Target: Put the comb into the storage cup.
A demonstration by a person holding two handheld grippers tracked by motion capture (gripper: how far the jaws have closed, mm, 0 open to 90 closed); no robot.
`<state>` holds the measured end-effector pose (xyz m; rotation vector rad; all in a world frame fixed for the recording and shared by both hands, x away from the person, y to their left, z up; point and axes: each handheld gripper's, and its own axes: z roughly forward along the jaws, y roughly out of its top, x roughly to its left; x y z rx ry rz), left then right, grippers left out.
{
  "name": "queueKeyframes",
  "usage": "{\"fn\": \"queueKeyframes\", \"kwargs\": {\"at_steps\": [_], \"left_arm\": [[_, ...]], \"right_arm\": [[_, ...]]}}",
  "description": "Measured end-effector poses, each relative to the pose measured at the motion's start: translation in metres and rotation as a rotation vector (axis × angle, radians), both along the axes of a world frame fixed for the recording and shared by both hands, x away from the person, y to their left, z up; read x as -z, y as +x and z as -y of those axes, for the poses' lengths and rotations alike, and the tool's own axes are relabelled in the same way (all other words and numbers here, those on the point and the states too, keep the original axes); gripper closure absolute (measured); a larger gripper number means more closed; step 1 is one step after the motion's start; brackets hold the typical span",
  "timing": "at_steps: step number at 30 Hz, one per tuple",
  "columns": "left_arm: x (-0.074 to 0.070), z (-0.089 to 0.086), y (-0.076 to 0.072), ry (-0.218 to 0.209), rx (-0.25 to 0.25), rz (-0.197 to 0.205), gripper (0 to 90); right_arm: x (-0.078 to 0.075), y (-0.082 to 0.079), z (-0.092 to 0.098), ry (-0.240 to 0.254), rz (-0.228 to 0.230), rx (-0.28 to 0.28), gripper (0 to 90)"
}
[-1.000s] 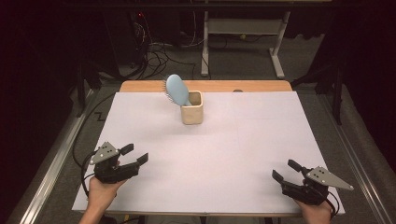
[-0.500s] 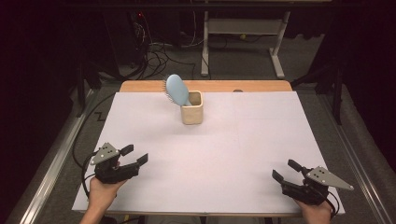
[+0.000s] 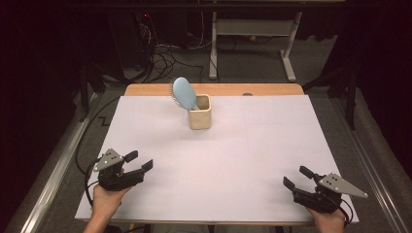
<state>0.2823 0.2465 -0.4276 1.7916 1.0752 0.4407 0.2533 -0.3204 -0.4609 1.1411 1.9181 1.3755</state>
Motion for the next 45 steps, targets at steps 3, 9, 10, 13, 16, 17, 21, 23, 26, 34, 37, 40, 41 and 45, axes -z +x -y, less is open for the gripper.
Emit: {"fn": "queueKeyframes", "kwargs": {"at_steps": [3,9,10,13,16,17,21,23,26,34,37,40,41,45], "left_arm": [[0.001,-0.001,0.0,-0.002,-0.005,-0.002,30.6],[0.003,-0.002,0.001,0.0,-0.01,-0.008,30.6],[0.003,-0.003,0.001,0.0,-0.011,-0.009,30.6],[0.005,-0.004,0.001,-0.002,-0.015,-0.012,30.6],[0.006,-0.004,0.001,-0.001,-0.015,-0.016,30.6],[0.006,-0.004,0.001,0.001,-0.015,-0.017,30.6],[0.008,-0.004,0.002,0.0,-0.02,-0.02,30.6],[0.009,-0.005,0.002,0.001,-0.023,-0.02,30.7],[0.011,-0.005,0.001,0.0,-0.025,-0.022,30.8],[0.014,-0.006,0.001,0.0,-0.031,-0.026,30.8],[0.016,-0.006,0.001,0.0,-0.035,-0.028,30.8],[0.017,-0.007,0.001,-0.003,-0.038,-0.029,30.8],[0.017,-0.007,0.001,-0.004,-0.039,-0.029,30.8],[0.018,-0.007,0.0,0.001,-0.037,-0.031,30.8]], "right_arm": [[0.0,0.0,0.0,0.0,0.0,0.0,25.6],[0.0,0.0,0.0,0.0,0.0,0.0,25.6],[0.0,0.0,0.0,0.0,0.0,0.0,25.6],[0.0,0.0,0.0,0.0,0.0,0.0,25.5],[0.0,0.0,0.0,0.0,-0.001,0.001,25.6],[0.0,0.0,0.0,0.0,0.0,0.001,25.6],[0.0,0.0,0.0,0.0,0.0,0.001,25.6],[0.0,0.0,0.0,0.0,0.0,0.002,25.7],[0.0,0.0,0.0,0.0,0.0,0.002,25.6],[0.0,0.0,0.0,0.001,-0.002,0.002,25.7],[0.0,0.0,0.0,0.001,-0.002,0.002,25.7],[0.0,0.0,0.0,0.001,-0.002,0.001,25.7],[0.0,0.0,0.0,0.001,-0.002,0.001,25.7],[0.0,0.0,0.0,0.002,-0.003,0.002,25.6]]}}
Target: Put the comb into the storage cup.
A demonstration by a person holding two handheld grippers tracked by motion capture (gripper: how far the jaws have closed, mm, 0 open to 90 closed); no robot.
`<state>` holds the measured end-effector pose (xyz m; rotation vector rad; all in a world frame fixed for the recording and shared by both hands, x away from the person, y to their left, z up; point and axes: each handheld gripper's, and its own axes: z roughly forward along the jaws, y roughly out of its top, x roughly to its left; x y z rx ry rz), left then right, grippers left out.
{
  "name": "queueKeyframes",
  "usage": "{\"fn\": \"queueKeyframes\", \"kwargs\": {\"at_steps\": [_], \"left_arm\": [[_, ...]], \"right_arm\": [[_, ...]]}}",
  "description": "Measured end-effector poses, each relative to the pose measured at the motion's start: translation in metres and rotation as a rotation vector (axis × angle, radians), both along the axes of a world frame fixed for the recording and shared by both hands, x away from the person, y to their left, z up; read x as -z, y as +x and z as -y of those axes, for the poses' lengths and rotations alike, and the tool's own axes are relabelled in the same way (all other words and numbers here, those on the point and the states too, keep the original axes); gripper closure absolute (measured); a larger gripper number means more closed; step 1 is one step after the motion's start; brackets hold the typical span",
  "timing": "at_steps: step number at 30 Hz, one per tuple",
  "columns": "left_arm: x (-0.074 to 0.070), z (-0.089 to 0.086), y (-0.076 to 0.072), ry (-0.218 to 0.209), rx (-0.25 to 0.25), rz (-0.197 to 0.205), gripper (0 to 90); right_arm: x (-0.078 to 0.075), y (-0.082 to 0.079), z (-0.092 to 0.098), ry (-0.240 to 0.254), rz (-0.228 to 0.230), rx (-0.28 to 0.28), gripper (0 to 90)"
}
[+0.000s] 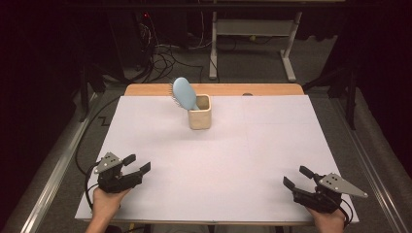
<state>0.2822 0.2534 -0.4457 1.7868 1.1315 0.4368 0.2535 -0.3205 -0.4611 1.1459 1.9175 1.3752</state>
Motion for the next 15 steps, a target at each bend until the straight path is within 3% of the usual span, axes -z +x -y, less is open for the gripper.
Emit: {"fn": "queueKeyframes", "kwargs": {"at_steps": [15], "left_arm": [[0.0049,0.0022,-0.0023,0.017,0.003,-0.004,30.2]], "right_arm": [[0.0,0.0001,0.0001,-0.001,0.002,-0.001,25.7]]}}
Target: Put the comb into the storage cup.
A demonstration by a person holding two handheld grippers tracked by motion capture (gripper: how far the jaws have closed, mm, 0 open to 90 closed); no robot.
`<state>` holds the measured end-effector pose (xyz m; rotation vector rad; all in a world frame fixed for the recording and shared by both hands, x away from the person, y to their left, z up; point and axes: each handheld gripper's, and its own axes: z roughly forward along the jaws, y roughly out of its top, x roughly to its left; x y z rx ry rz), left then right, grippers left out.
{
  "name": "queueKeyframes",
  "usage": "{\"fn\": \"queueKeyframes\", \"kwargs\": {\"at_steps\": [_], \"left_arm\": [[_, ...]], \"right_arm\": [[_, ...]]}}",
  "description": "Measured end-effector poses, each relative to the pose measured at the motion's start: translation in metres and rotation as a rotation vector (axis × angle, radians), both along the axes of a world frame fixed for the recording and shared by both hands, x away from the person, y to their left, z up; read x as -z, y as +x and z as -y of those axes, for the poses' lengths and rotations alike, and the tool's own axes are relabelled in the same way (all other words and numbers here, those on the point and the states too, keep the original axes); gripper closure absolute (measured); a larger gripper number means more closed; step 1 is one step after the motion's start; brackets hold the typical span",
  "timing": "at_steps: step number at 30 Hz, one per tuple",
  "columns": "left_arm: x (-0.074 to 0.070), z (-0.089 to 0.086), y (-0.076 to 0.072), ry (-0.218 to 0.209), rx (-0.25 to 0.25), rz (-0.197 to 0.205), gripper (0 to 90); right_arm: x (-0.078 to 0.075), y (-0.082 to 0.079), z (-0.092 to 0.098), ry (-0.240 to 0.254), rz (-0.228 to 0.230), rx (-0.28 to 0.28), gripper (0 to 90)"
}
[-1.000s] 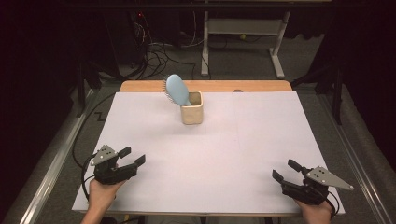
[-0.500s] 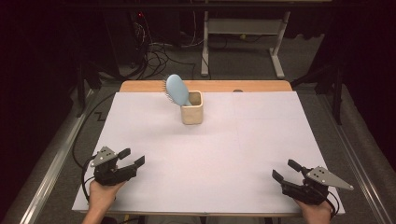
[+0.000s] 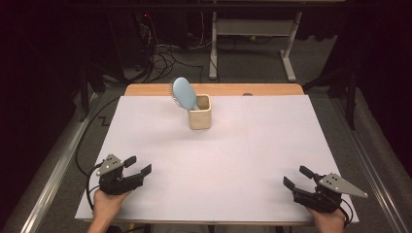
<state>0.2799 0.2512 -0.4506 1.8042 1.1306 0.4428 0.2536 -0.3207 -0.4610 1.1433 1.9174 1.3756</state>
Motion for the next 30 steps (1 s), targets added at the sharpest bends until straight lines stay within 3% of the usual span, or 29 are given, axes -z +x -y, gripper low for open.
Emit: {"fn": "queueKeyframes", "kwargs": {"at_steps": [8,30], "left_arm": [[0.0028,-0.0026,-0.0005,-0.023,-0.004,-0.016,29.7],[0.0094,-0.0047,-0.0026,-0.02,-0.022,-0.022,28.3]], "right_arm": [[0.0,0.0,0.0001,0.0,0.001,-0.001,25.7],[-0.0001,-0.0001,0.0001,0.002,0.0,-0.001,25.7]]}}
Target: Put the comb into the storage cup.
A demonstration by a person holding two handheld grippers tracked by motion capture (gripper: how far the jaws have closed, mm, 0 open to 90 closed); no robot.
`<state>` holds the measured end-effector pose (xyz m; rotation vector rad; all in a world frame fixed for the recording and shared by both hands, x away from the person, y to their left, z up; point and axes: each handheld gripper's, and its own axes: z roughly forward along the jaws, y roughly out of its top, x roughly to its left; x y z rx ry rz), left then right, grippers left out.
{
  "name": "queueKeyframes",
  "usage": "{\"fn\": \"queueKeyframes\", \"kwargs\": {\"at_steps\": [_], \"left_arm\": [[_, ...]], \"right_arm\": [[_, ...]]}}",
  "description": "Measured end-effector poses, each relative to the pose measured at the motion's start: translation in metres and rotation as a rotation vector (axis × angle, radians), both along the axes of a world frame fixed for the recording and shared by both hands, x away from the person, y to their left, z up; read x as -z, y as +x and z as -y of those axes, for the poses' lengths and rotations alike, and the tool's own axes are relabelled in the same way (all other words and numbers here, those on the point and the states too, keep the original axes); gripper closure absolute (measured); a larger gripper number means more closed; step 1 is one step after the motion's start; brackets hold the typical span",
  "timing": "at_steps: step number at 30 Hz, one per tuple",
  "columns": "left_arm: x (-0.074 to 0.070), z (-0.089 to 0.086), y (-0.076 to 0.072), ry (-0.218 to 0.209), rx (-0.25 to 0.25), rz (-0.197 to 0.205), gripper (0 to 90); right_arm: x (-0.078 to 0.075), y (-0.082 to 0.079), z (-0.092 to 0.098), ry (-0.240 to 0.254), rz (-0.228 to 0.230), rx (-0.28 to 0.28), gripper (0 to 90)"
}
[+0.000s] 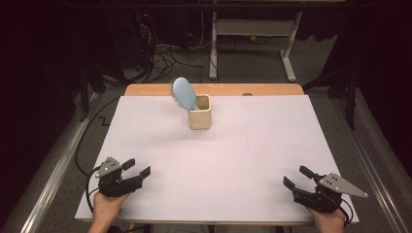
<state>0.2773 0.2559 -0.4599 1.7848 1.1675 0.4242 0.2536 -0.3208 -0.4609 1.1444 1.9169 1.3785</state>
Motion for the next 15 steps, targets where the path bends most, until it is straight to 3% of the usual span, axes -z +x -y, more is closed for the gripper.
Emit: {"fn": "queueKeyframes", "kwargs": {"at_steps": [15], "left_arm": [[0.0063,-0.0009,-0.0027,-0.011,-0.006,-0.011,28.9]], "right_arm": [[0.0,0.0001,-0.0001,0.0,0.0,0.001,25.8]]}}
